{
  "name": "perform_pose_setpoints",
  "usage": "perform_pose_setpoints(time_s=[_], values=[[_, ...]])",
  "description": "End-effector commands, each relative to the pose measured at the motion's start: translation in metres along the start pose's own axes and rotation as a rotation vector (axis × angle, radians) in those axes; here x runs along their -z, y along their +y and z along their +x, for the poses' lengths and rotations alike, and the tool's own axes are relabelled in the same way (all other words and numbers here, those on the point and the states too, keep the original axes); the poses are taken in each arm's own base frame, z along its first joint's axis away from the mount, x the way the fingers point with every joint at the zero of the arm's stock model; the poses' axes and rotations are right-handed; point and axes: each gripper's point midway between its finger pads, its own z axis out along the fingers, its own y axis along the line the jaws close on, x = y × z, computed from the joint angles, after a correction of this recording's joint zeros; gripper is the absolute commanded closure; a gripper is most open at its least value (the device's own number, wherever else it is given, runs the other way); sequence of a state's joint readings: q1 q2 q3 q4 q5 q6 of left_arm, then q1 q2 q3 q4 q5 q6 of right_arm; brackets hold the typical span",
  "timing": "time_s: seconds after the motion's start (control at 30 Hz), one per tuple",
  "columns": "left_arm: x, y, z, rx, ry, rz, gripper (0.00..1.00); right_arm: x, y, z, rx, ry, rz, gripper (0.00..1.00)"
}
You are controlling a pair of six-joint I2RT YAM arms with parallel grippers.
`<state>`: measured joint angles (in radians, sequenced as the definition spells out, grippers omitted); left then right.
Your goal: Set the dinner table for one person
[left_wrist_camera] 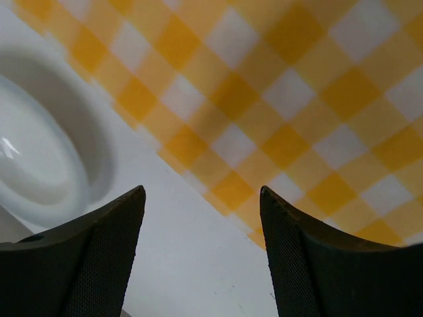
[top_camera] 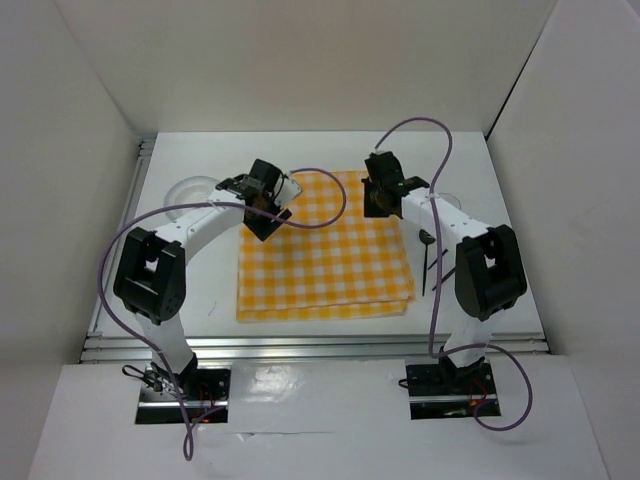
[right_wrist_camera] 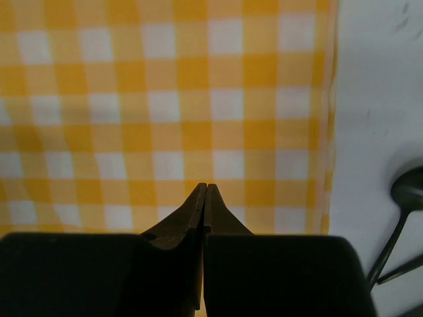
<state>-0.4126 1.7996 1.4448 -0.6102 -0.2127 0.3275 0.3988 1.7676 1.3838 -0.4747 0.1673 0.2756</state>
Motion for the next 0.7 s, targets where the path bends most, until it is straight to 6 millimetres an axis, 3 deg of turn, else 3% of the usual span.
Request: perform_pose_setpoints(time_s=[0.0, 0.03, 0.07, 0.13, 0.17, 0.27, 0.43, 0.67], values=[[-0.004, -0.011, 0.036, 0.052, 0.065, 0.037, 0.24, -0.008, -0.01, 0.033, -0.144, 0.067, -0.003, 1.0], [-0.006, -0.016, 0.04, 0.05, 0.076, 0.052, 0.24, -0.014, -0.015, 0.054, -0.151, 0.121, 0.019, 1.0], [-0.009, -0.026, 0.052, 0.047, 0.105, 0.068, 0.24, -0.015, -0.016, 0.062, -0.164, 0.137, 0.026, 1.0], [-0.014, -0.03, 0.059, 0.058, 0.116, 0.071, 0.24, -0.022, -0.023, 0.095, -0.205, 0.22, 0.066, 1.0], [-0.019, -0.035, 0.071, 0.051, 0.153, 0.076, 0.24, -0.023, -0.025, 0.103, -0.215, 0.236, 0.074, 1.0], [-0.025, -0.039, 0.077, 0.058, 0.163, 0.079, 0.24, -0.028, -0.026, 0.127, -0.236, 0.278, 0.073, 1.0], [-0.029, -0.04, 0.082, 0.046, 0.178, 0.073, 0.24, -0.031, -0.024, 0.133, -0.263, 0.293, 0.069, 1.0], [-0.03, -0.027, 0.083, 0.074, 0.183, 0.01, 0.24, -0.02, -0.017, 0.112, -0.287, 0.225, 0.026, 1.0]])
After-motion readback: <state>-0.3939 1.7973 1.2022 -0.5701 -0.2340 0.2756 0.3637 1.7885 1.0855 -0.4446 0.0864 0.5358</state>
